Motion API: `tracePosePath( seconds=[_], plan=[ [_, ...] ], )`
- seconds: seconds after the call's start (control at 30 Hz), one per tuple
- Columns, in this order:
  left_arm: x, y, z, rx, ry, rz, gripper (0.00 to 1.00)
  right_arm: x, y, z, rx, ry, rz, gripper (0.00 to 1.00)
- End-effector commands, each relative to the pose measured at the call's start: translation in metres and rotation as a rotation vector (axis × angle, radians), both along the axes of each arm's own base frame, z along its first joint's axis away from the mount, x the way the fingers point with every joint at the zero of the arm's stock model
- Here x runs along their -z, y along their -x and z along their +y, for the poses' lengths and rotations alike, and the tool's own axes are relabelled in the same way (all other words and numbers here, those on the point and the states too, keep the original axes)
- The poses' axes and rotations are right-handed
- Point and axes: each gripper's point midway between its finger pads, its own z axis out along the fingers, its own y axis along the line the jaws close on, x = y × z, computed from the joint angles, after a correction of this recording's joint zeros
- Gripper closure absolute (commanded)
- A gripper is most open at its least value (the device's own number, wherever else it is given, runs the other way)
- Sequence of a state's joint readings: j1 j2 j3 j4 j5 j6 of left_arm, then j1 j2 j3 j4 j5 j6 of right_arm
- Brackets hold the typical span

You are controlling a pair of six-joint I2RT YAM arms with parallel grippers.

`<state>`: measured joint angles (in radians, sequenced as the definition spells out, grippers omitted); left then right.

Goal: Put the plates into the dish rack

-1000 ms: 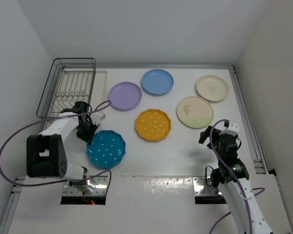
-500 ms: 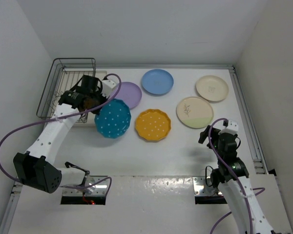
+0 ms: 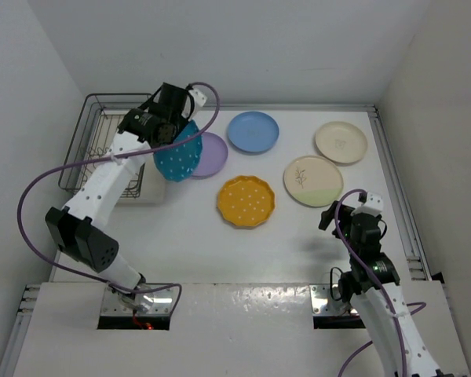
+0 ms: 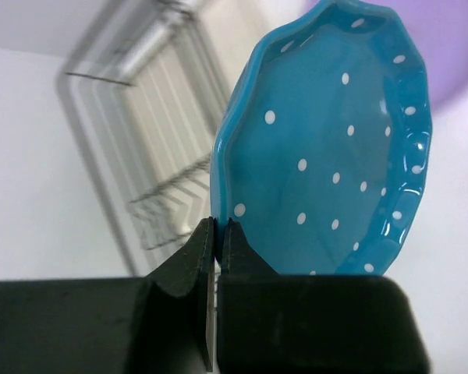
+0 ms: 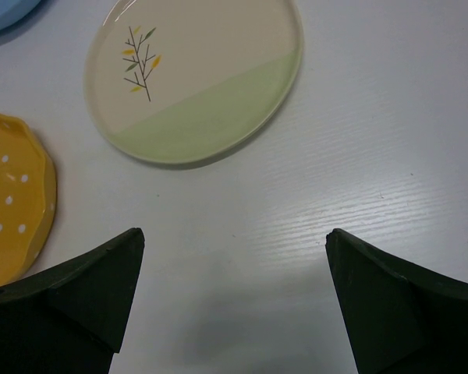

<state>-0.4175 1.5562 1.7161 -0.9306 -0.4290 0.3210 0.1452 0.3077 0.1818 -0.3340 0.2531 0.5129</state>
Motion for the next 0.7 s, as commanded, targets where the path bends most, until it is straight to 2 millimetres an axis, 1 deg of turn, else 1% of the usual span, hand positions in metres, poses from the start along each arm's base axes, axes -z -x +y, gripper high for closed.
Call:
tracePosePath(
  seconds=[0.0, 0.03, 0.07, 0.13, 0.17, 0.2, 0.23, 0.27, 0.3, 0.33, 0.37, 0.4, 0.43, 0.47, 0.5, 0.53, 0.57, 0.6, 0.63, 0.67],
  plan=[
    [-0.104, -0.018, 0.035, -0.195, -0.065, -0.343, 1.00, -0.028, -0.012, 0.003, -0.007, -0.017, -0.078, 0.00],
    [-0.113, -0.022, 0.043, -0.229, -0.085, -0.375, 1.00, -0.027, -0.012, 0.003, -0.006, -0.018, -0.074, 0.00],
    [-0.118, -0.025, 0.050, -0.247, -0.127, -0.384, 1.00, -0.028, -0.012, 0.003, -0.007, -0.015, -0.076, 0.00],
    [-0.142, -0.023, 0.071, -0.328, -0.167, -0.439, 1.00, -0.026, -0.013, 0.003, -0.006, -0.011, -0.073, 0.00],
    [-0.148, -0.026, 0.085, -0.366, -0.197, -0.450, 1.00, -0.024, -0.012, 0.003, -0.009, -0.011, -0.066, 0.00],
    [-0.157, -0.026, 0.095, -0.406, -0.217, -0.469, 1.00, -0.024, -0.012, 0.003, -0.011, -0.005, -0.068, 0.00],
    [-0.163, -0.023, 0.104, -0.436, -0.231, -0.483, 1.00, -0.022, -0.011, 0.003, -0.015, -0.004, -0.062, 0.00],
    [-0.170, -0.023, 0.118, -0.478, -0.242, -0.504, 1.00, -0.022, -0.012, 0.003, -0.013, -0.004, -0.063, 0.00],
    [-0.178, -0.021, 0.126, -0.494, -0.270, -0.515, 1.00, -0.021, -0.011, 0.002, -0.012, 0.000, -0.062, 0.00],
    [-0.181, -0.019, 0.135, -0.525, -0.294, -0.521, 1.00, -0.021, -0.012, 0.003, -0.015, -0.001, -0.063, 0.00],
    [-0.192, -0.015, 0.153, -0.570, -0.297, -0.562, 1.00, -0.020, -0.012, 0.002, -0.016, 0.005, -0.061, 0.00],
    [-0.196, -0.011, 0.164, -0.590, -0.336, -0.562, 1.00, -0.019, -0.012, 0.002, -0.019, 0.009, -0.057, 0.00],
    [-0.194, -0.007, 0.174, -0.598, -0.355, -0.561, 1.00, -0.019, -0.012, 0.002, -0.018, 0.010, -0.059, 0.00],
    [-0.195, -0.001, 0.194, -0.637, -0.379, -0.562, 1.00, -0.019, -0.013, 0.002, -0.020, 0.010, -0.054, 0.00],
    [-0.201, 0.000, 0.204, -0.647, -0.401, -0.583, 1.00, -0.019, -0.013, 0.003, -0.026, 0.016, -0.055, 0.00],
    [-0.191, -0.003, 0.213, -0.632, -0.419, -0.564, 1.00, -0.016, -0.012, 0.002, -0.024, 0.020, -0.041, 0.00],
    [-0.189, 0.003, 0.233, -0.666, -0.441, -0.560, 1.00, -0.014, -0.012, 0.002, -0.023, 0.022, -0.037, 0.00],
    [-0.195, 0.007, 0.242, -0.672, -0.458, -0.579, 1.00, -0.013, -0.012, 0.002, -0.022, 0.018, -0.031, 0.00],
    [-0.184, 0.002, 0.250, -0.660, -0.475, -0.560, 1.00, -0.011, -0.012, 0.002, -0.025, 0.025, -0.024, 0.00],
    [-0.182, 0.002, 0.259, -0.666, -0.488, -0.560, 1.00, -0.011, -0.012, 0.003, -0.026, 0.021, -0.022, 0.00]
  ],
)
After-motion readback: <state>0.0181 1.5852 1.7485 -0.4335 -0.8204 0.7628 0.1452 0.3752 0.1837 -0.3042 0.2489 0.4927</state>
